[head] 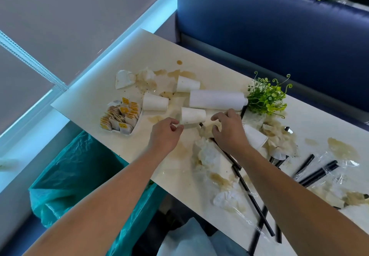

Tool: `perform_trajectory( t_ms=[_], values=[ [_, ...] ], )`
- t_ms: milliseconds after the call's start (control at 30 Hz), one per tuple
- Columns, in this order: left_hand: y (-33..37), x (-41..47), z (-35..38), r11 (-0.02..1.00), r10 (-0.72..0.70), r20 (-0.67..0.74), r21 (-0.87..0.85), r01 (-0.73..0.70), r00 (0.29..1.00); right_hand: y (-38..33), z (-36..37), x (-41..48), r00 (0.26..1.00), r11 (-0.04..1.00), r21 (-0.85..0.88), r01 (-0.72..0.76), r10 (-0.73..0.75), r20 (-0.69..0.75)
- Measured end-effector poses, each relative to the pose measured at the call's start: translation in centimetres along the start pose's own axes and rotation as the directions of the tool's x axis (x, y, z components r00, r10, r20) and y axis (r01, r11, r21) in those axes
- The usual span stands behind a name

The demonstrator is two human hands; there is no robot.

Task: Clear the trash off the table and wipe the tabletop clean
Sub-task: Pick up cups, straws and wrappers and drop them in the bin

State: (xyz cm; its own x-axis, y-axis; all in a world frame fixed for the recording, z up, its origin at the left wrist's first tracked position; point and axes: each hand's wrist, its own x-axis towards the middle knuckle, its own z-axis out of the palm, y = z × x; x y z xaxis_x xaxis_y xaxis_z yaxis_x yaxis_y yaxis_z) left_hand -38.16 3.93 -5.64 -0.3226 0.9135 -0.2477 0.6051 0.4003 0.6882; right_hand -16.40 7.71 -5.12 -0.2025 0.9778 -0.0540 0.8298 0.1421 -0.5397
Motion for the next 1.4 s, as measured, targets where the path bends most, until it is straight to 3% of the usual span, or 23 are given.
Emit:
perform_trajectory(
  t_ms=[167,433,733,1000,1233,1400],
  values=[
    [1.1,1.3,1.4,0.999,-0.043,0.029,0.033,0.042,0.999,2.1,-0.6,0.8,0.999,0.995,-0.091,-0.033,0.034,0.001],
    [2.3,4.0,3.7,0.987,-0.158,0.048,0.042,0.156,0.986,4.7,-0.2,1.4,0.99,0.911,-0.411,0.029,0.032,0.14],
    [3.2,4.5,5.0,0.988,-0.15,-0.073,0.011,0.151,0.986,5.6,0.4,1.9,0.991,0.893,-0.445,0.061,-0.002,0.132],
    [3.2,2.5,3.2,0.999,0.008,-0.136,-0.047,-0.015,0.991,5.5,-0.6,1.6,1.0,0.958,-0.286,0.006,-0.005,0.006],
    [2.8,0.1,-0.5,0.992,0.108,-0.249,-0.033,-0.12,0.962,3.8,-1.8,0.2,0.982,1.0,0.027,-0.006,0.011,-0.188],
    [2.2,-2.2,-3.3,0.987,0.158,-0.29,0.015,-0.161,0.944,1.9,-2.8,-0.8,0.969,0.984,0.179,-0.024,0.067,-0.238]
  ],
)
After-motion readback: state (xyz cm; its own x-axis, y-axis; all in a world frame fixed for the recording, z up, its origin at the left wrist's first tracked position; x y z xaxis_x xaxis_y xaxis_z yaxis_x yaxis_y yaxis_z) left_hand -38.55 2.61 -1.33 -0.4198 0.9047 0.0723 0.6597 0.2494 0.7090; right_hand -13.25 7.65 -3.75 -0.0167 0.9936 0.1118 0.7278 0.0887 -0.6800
